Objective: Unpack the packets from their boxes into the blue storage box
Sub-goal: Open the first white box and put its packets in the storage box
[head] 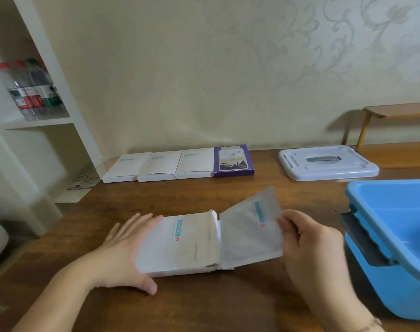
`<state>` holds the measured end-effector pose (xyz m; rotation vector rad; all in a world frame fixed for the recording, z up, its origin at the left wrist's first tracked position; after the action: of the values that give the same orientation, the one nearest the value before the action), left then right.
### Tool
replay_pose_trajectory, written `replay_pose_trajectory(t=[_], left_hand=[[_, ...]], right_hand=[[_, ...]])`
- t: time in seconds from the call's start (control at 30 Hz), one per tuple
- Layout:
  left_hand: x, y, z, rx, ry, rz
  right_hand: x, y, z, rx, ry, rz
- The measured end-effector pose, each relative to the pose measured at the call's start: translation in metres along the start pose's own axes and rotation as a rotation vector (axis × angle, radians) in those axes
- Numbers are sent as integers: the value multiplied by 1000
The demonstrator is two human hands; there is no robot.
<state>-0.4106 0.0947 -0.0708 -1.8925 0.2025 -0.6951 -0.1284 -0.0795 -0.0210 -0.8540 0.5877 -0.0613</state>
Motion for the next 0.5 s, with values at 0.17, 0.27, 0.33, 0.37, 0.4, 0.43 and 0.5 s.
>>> replay_pose_trajectory(t=[0.17, 0.27, 0.33, 0.37, 0.4, 0.43, 0.5], left_hand=[[122, -35, -21, 119, 450, -434], [224, -47, -28, 71, 791, -863], [268, -47, -26, 23, 883, -1061], [283, -46, -24, 51, 896, -1169], [294, -44, -20, 98, 903, -1311], [302, -40, -14, 173, 869, -1476], [315, -25, 1, 312, 747, -1771]], right_hand=[[-16, -84, 6, 272, -282, -41], [-12, -117, 20, 183, -307, 52], [4, -137, 24, 248, -262, 182], [19, -146, 25, 276, -195, 305], [36, -152, 26, 268, -116, 443], [54, -154, 27, 205, -44, 555], [82, -151, 27, -44, 51, 642]])
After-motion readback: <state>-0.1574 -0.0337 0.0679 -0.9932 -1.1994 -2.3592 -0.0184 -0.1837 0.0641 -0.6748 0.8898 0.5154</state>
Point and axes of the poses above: each hand's wrist, its own z-axis towards the middle knuckle, its own y-axis out of the palm, x = y × z, the point moved 5 cm from there along z, towards the middle knuckle, and after that the axes turned 15 degrees about -z, right-handed, at the moved point
